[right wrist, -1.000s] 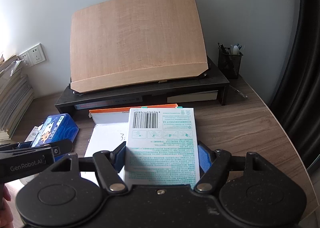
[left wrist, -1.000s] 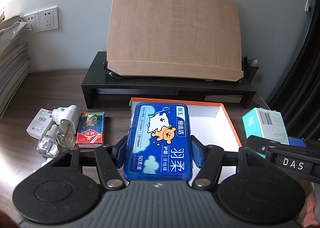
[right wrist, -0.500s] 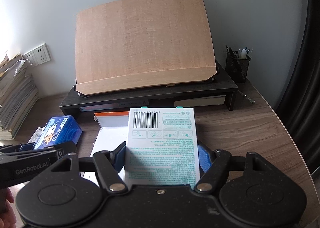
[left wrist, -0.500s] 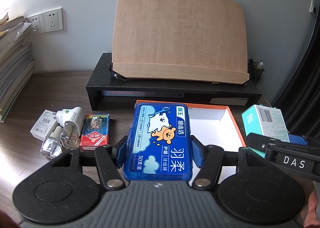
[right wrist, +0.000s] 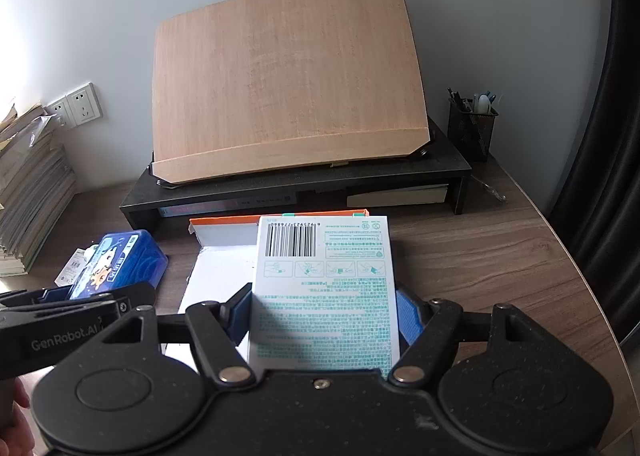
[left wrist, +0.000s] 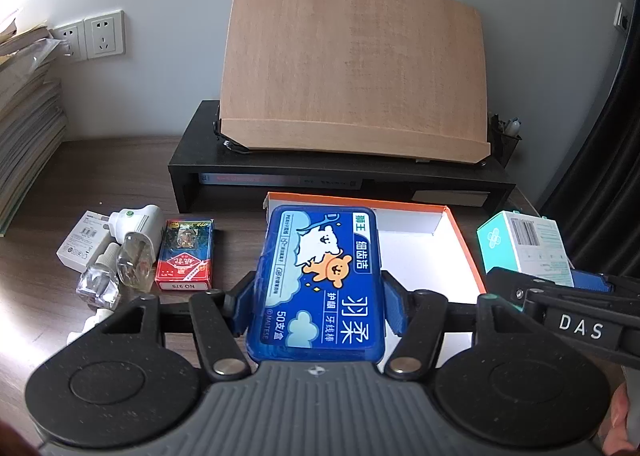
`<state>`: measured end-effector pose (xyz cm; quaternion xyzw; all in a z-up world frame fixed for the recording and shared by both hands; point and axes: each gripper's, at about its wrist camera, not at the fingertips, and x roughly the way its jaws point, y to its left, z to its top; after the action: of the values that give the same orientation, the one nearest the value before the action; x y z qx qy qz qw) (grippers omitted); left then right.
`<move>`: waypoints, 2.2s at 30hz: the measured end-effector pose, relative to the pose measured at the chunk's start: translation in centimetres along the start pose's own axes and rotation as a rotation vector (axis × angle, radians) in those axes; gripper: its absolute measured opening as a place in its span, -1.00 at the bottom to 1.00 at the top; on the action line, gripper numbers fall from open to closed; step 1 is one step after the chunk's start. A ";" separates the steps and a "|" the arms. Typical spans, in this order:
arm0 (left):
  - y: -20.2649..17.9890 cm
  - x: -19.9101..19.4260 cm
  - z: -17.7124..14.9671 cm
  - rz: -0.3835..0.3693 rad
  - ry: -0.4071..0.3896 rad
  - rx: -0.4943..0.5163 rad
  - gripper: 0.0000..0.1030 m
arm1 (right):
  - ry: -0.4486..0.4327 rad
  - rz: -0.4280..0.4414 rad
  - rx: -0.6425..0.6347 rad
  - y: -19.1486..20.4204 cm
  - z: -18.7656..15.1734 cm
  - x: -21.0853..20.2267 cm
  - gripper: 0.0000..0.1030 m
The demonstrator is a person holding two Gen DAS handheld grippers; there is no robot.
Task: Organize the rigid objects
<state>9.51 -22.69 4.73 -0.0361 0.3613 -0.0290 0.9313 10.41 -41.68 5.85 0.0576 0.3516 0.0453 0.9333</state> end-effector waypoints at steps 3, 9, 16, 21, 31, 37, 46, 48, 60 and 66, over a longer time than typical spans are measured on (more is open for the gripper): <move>0.0 0.0 -0.2 -0.001 0.003 0.000 0.23 | 0.005 -0.001 -0.001 0.0 -0.3 0.0 0.63; 0.1 -0.1 -0.5 0.001 0.010 -0.007 0.23 | 0.009 -0.001 -0.003 0.2 -0.6 0.0 0.63; 0.4 -0.1 -0.5 0.003 0.007 -0.011 0.23 | 0.013 0.007 -0.011 0.4 -0.5 0.3 0.63; 0.6 -0.1 -0.6 0.007 0.007 -0.012 0.23 | 0.013 0.010 -0.015 0.5 -0.4 0.6 0.63; 0.8 0.2 -0.4 0.009 0.011 -0.010 0.23 | 0.017 0.013 -0.018 0.8 -0.2 1.0 0.63; 1.0 0.5 -0.3 0.007 0.013 -0.007 0.23 | 0.020 0.012 -0.021 1.1 -0.1 1.2 0.63; 1.1 0.7 -0.3 0.005 0.015 -0.005 0.23 | 0.023 0.012 -0.020 1.0 -0.1 1.5 0.63; 1.1 0.7 -0.3 0.006 0.014 -0.002 0.23 | 0.024 0.012 -0.020 1.0 -0.1 1.5 0.63; 1.0 1.0 -0.2 0.003 0.019 0.007 0.23 | 0.027 0.011 -0.020 1.0 0.0 1.7 0.63; 1.0 1.1 -0.1 0.003 0.020 0.011 0.23 | 0.027 0.011 -0.019 1.0 0.0 1.7 0.63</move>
<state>10.26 -21.75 3.81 -0.0302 0.3706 -0.0297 0.9278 11.65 -40.48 4.88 0.0501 0.3636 0.0547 0.9286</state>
